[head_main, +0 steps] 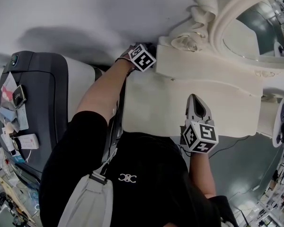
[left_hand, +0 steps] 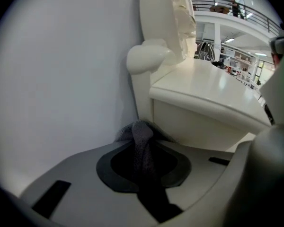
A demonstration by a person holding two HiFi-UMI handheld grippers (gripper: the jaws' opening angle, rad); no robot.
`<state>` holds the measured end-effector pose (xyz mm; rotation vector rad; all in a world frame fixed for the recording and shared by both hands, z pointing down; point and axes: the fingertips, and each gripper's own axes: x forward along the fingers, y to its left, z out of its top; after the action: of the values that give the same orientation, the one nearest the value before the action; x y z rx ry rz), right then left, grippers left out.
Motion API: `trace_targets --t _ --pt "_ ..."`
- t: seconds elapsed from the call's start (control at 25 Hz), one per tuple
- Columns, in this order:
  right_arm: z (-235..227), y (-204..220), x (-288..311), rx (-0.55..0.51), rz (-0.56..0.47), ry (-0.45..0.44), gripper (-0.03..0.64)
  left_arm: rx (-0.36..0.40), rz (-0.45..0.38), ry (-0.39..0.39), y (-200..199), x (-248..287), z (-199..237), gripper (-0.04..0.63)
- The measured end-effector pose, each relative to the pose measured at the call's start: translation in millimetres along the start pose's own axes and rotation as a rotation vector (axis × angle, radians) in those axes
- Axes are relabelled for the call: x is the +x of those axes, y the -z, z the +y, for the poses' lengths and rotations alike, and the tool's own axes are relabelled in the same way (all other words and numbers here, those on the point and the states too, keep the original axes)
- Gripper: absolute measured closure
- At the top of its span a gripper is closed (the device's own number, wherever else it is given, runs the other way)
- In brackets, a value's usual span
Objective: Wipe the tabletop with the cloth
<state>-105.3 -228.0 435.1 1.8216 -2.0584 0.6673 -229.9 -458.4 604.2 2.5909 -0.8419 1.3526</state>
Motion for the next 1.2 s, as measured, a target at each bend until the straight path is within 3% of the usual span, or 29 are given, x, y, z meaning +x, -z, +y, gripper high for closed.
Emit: trace_targets --t 0.12,0.44,0.8,1.2 --pt "-4.1 2.4 -0.1 0.002 0.004 -0.001 0.614 0.045 -0.018 0.025 -4.2 1.6 -14.0 0.535" --pt "-14.1 1.5 -5.3 0.0 0.0 -0.006 0.614 0.071 -0.007 0.085 7.3 -3.2 -9.0 0.535" --pt "-12.8 10.3 -5.3 -0.004 0.015 -0.037 0.614 -0.058 -0.009 0.008 41.9 -25.0 13.8 0.535" --pt "-4.8 12.1 -5.6 -0.025 0.018 -0.077 0.614 0.066 -0.025 0.087 29.2 -25.3 -35.4 0.535"
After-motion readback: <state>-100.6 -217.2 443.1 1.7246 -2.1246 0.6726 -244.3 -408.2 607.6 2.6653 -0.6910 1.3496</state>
